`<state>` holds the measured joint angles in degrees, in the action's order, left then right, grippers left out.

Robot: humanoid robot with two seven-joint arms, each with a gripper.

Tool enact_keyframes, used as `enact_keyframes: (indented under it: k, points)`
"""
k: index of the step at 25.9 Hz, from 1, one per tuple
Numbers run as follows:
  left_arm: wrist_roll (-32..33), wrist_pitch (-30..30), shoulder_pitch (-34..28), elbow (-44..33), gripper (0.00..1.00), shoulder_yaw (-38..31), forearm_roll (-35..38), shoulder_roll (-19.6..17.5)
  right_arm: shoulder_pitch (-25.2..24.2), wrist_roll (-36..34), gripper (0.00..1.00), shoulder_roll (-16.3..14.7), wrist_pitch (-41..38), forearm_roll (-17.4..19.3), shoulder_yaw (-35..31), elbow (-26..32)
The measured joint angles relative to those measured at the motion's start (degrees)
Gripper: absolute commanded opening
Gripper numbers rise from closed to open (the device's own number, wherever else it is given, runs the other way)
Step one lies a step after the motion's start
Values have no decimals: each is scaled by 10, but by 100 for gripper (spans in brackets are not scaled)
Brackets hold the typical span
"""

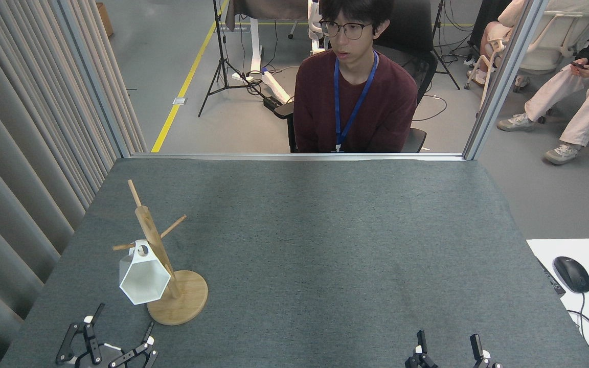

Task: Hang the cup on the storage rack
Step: 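Open the left gripper and pull it back from the rack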

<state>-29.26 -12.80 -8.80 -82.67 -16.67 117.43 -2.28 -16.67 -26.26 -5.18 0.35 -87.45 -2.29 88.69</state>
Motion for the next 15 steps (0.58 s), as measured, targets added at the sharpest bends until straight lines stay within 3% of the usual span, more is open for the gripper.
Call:
enact_keyframes:
  k: [4, 10, 15]
  points:
    - [8, -45, -55, -43, 100, -38, -79, 22, -4, -1, 99, 0, 0, -1, 0, 1]
    - [99, -112, -97, -103, 100, -57, -267, 10, -29, 2, 99, -1, 2, -2, 0, 18]
    - [134, -121, -105, -122, 100, -58, -327, 7, -53, 5, 99, -1, -2, -3, 1, 41]
